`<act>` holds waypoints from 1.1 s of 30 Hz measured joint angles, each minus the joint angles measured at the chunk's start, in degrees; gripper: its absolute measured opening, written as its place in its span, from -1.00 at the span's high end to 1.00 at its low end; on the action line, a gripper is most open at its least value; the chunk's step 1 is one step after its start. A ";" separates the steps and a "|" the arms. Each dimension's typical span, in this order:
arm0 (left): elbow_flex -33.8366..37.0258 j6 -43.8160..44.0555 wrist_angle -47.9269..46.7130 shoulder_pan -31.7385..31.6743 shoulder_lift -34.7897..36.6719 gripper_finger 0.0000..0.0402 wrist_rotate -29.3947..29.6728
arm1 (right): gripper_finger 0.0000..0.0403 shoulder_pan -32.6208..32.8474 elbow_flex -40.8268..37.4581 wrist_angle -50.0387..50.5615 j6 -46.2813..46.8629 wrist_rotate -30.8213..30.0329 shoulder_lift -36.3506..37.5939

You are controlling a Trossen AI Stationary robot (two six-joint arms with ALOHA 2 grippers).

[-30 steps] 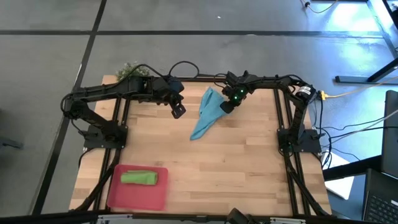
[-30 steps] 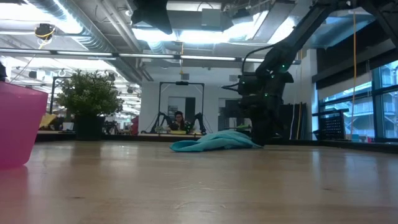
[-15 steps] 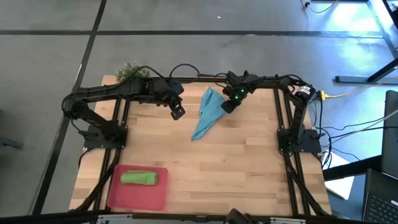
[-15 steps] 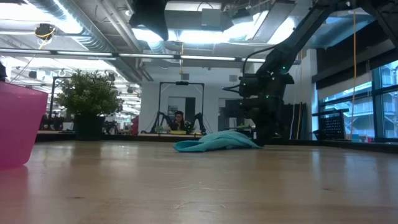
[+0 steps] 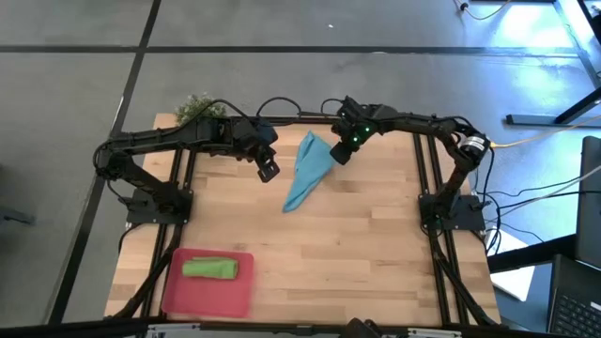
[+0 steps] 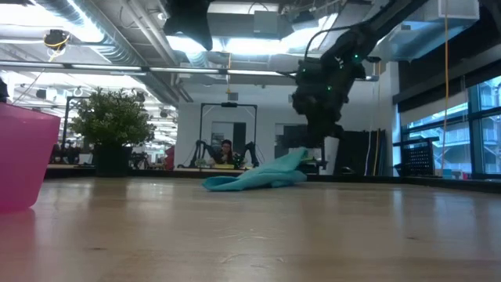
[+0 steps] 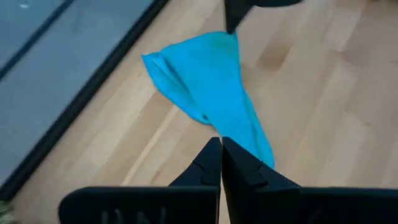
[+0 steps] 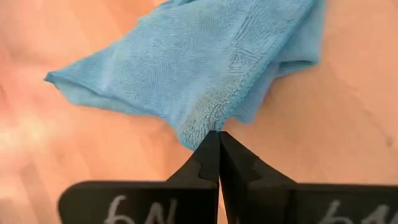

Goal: Roll microfiber towels into tight, uniform cylinder then place into a basket
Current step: Roll the microfiber blue towel

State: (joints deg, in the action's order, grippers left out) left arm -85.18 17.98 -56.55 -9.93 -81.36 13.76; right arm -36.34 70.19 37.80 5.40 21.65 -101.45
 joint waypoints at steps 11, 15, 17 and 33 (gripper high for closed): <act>0.06 -0.05 0.66 0.96 -2.58 0.73 -1.89 | 0.99 1.00 0.57 0.85 0.32 -0.37 2.14; 0.06 1.00 0.47 1.72 -4.93 0.57 -4.36 | 1.00 1.03 0.57 0.90 0.38 -0.39 2.14; 0.06 2.17 0.48 2.45 -6.52 0.53 -5.27 | 1.00 1.05 0.57 0.92 0.36 -0.39 2.14; 0.06 29.94 -0.04 7.57 -22.80 0.52 -17.38 | 1.00 1.03 0.57 0.92 -1.28 1.27 2.17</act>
State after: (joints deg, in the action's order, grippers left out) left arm -85.12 47.92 -56.60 -2.37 -104.17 -3.62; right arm -35.31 70.76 38.72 4.12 22.92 -99.29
